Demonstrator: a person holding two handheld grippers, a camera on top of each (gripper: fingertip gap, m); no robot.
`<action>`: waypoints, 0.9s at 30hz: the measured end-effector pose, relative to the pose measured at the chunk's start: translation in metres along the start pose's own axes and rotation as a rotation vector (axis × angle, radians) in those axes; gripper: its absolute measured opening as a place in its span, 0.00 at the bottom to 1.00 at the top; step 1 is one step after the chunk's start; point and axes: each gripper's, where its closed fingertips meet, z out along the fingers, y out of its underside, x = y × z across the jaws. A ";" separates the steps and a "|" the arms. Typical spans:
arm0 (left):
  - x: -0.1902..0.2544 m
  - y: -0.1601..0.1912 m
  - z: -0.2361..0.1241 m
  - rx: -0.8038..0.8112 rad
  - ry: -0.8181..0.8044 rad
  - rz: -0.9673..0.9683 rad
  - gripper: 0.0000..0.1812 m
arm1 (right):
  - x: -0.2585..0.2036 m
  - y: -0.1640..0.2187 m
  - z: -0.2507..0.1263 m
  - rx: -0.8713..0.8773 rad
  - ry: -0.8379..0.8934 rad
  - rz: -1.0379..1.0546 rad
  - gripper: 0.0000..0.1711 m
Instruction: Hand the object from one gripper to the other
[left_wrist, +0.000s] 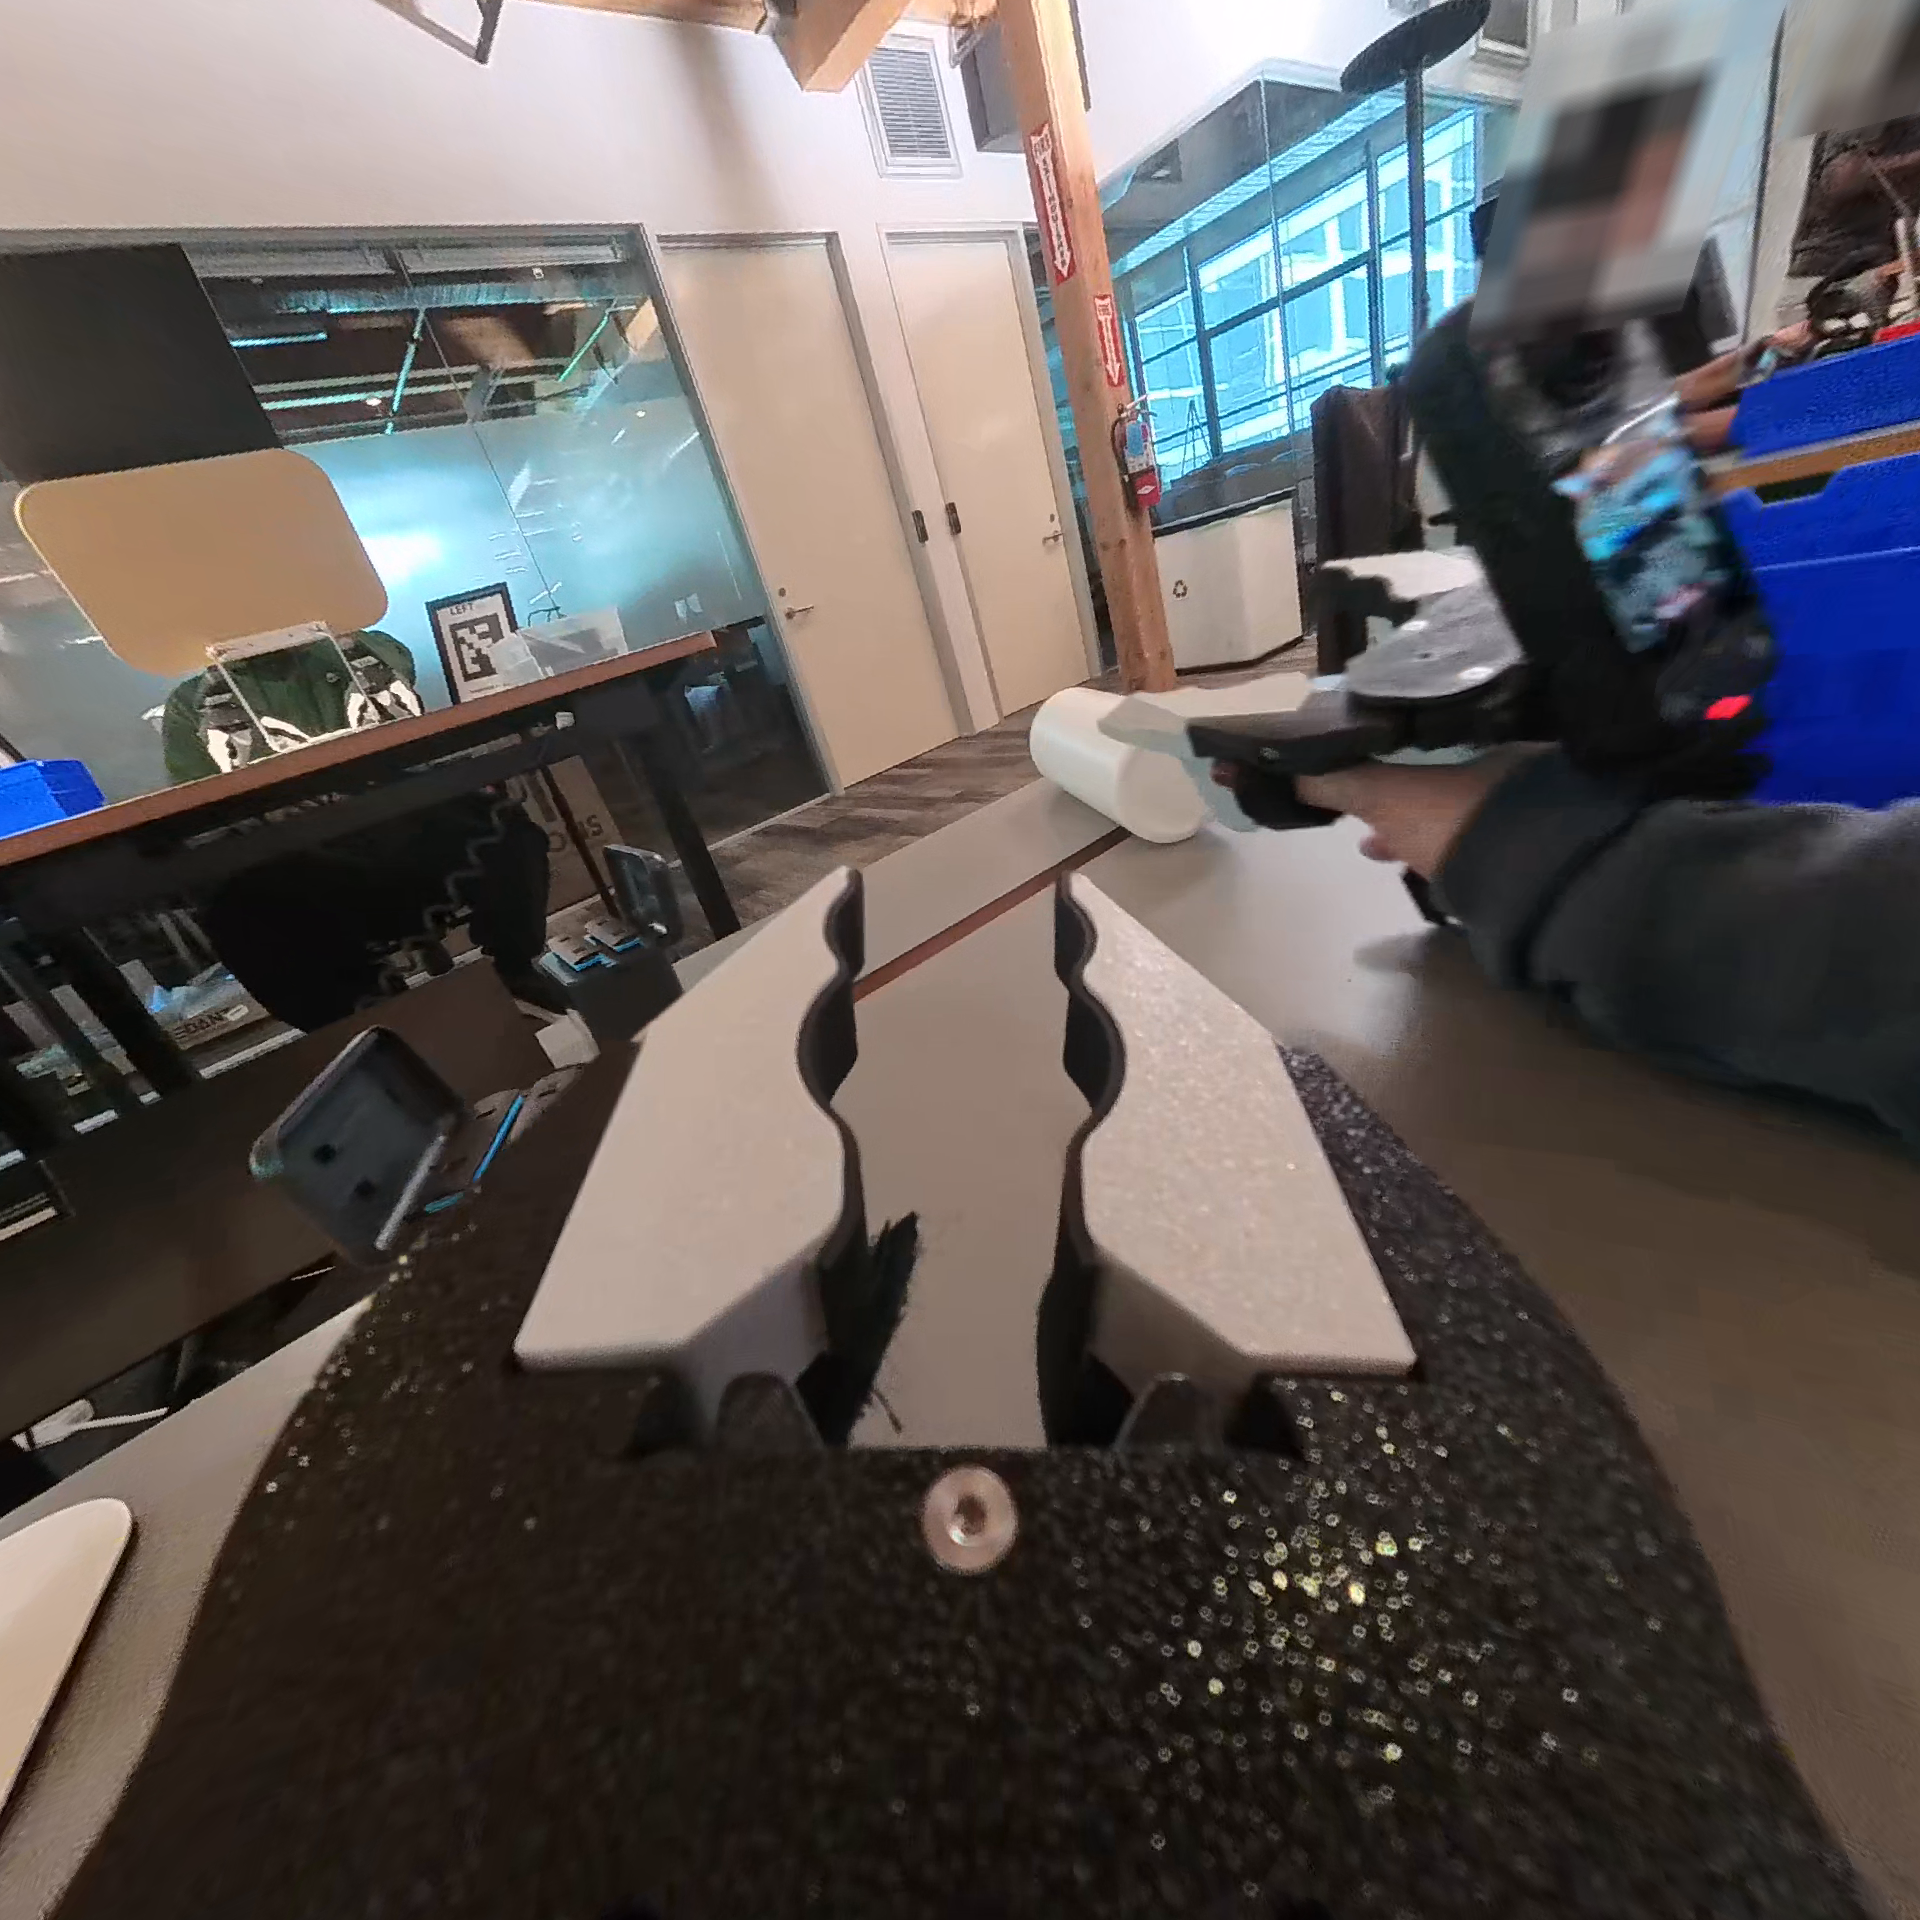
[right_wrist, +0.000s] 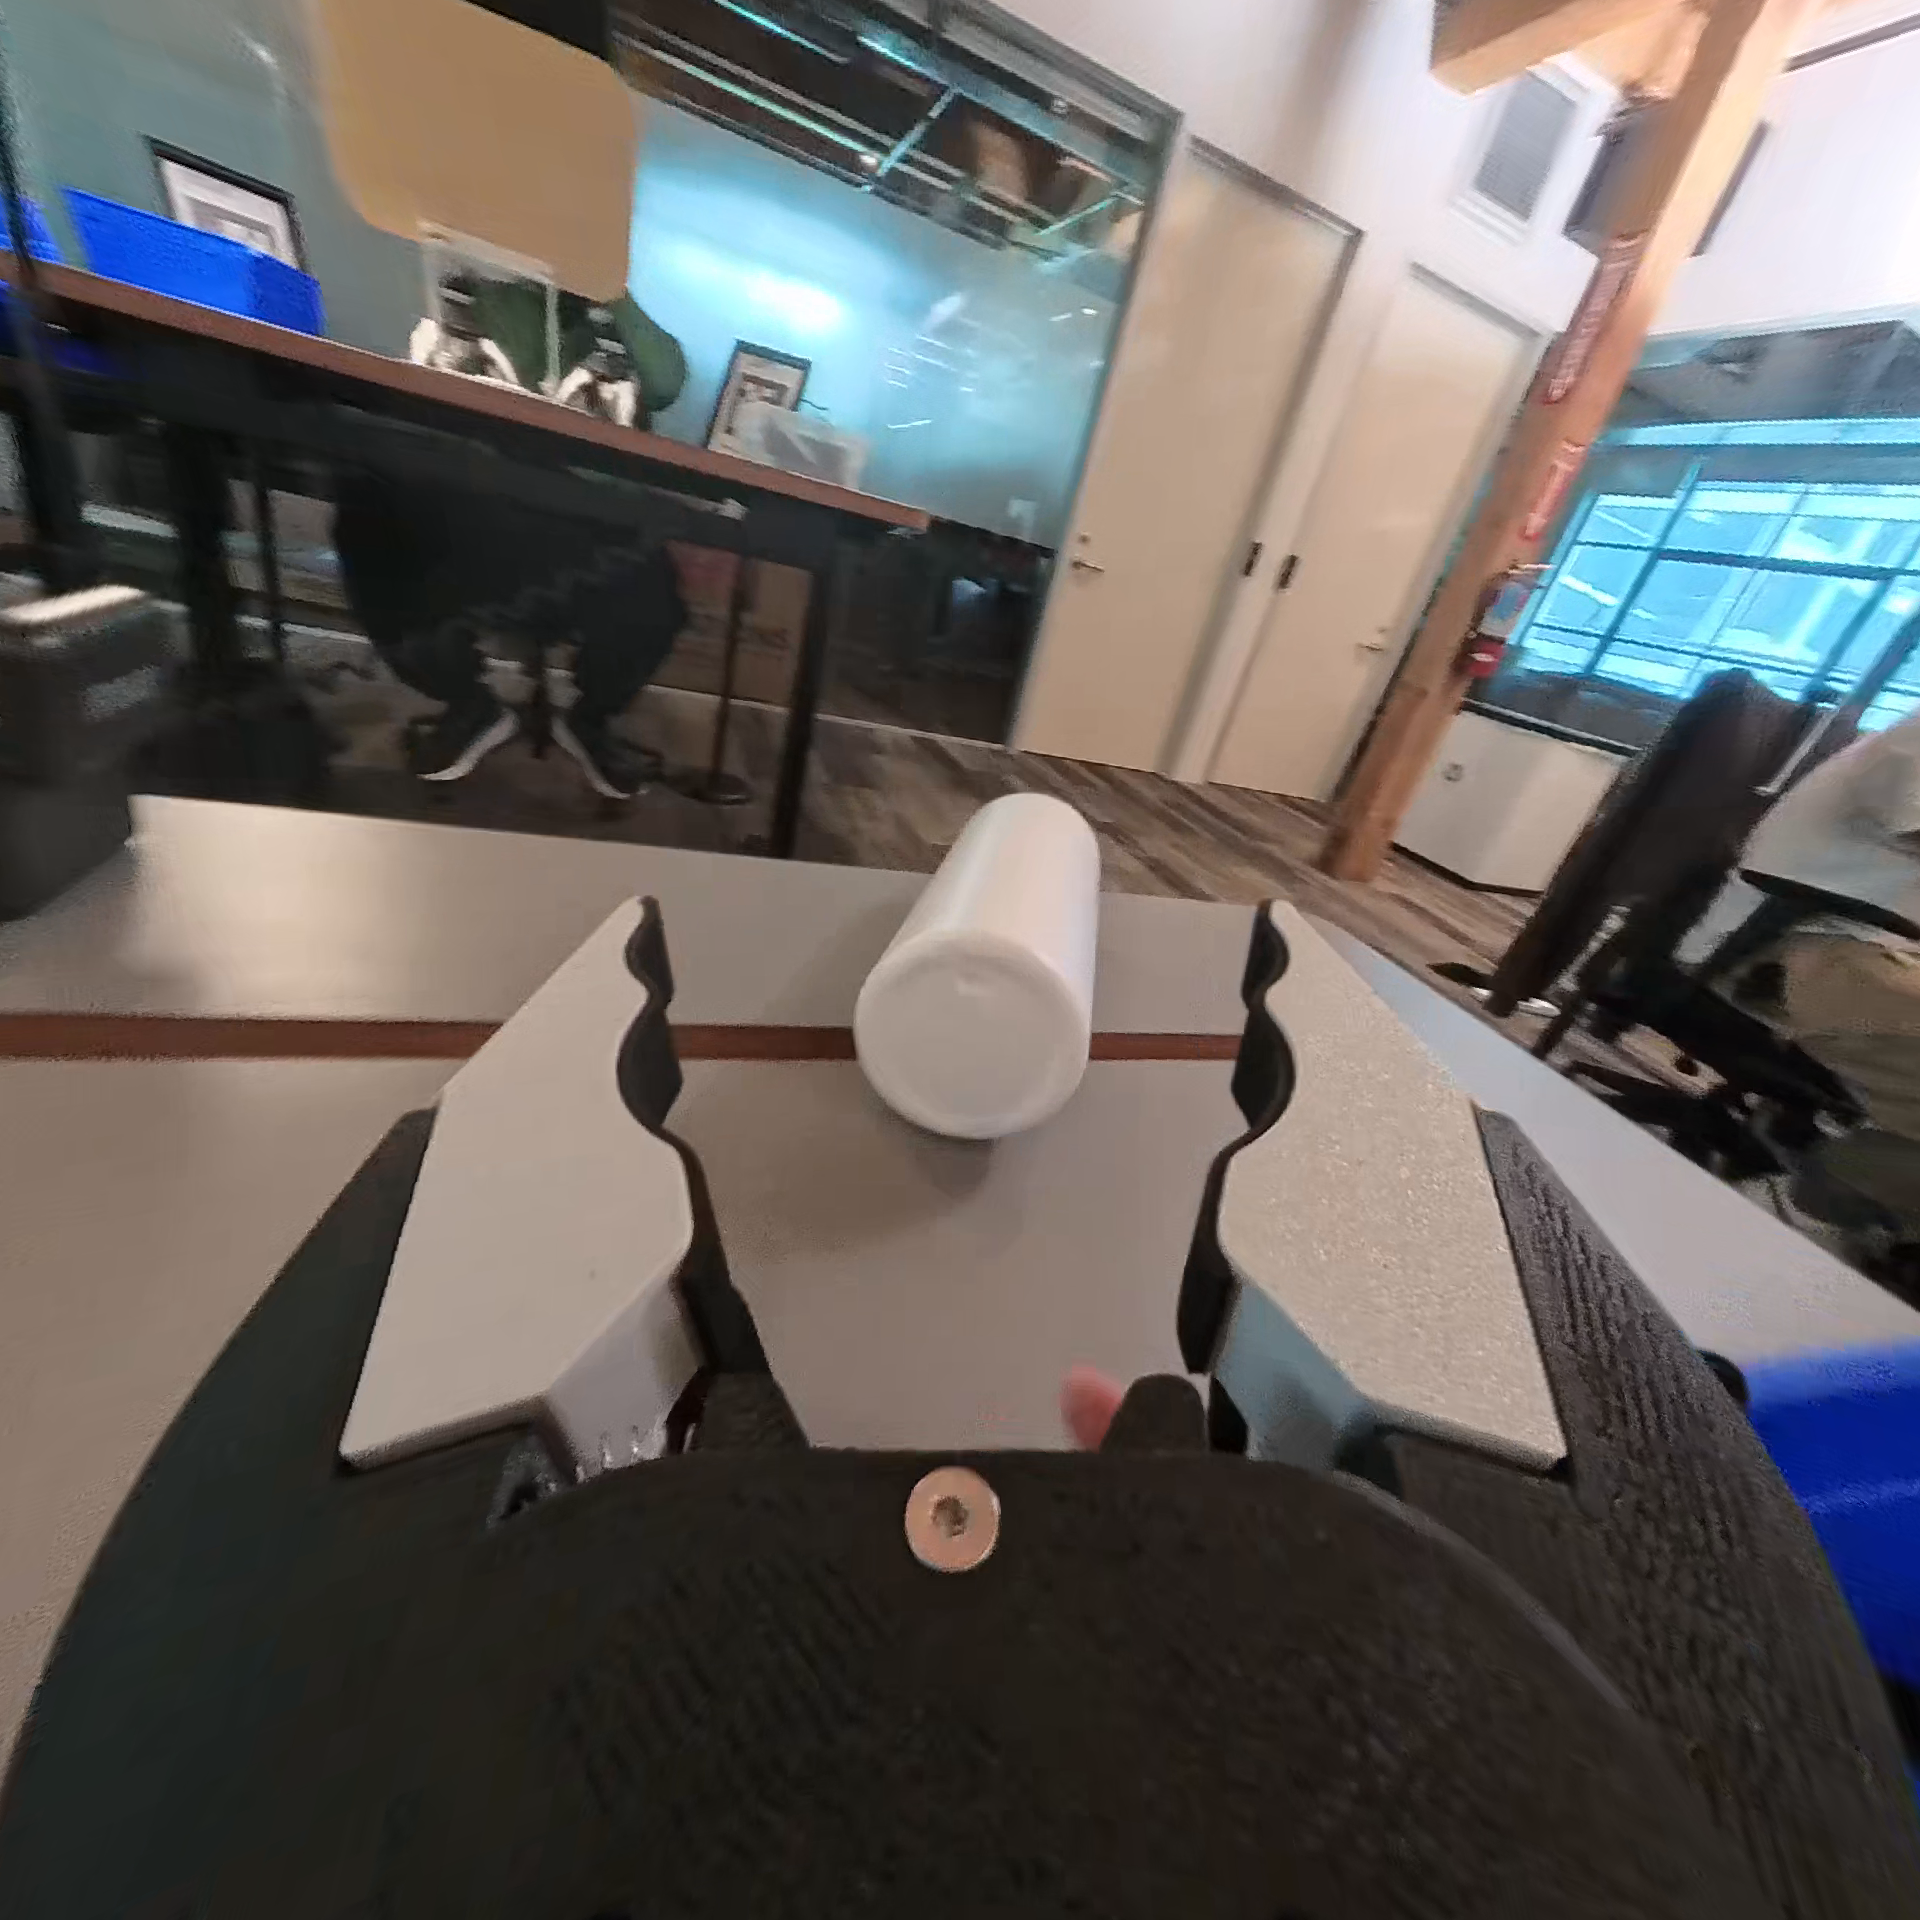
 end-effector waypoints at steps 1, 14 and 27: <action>0.001 0.000 0.000 -0.001 0.006 -0.004 0.19 | 0.004 0.002 0.011 -0.008 0.025 -0.005 0.66; 0.014 0.001 0.007 0.006 0.098 -0.058 0.18 | 0.024 0.080 0.114 -0.463 0.030 0.096 0.82; 0.013 0.003 0.008 -0.003 0.098 -0.060 0.14 | 0.027 0.092 0.107 -0.545 -0.003 0.036 0.48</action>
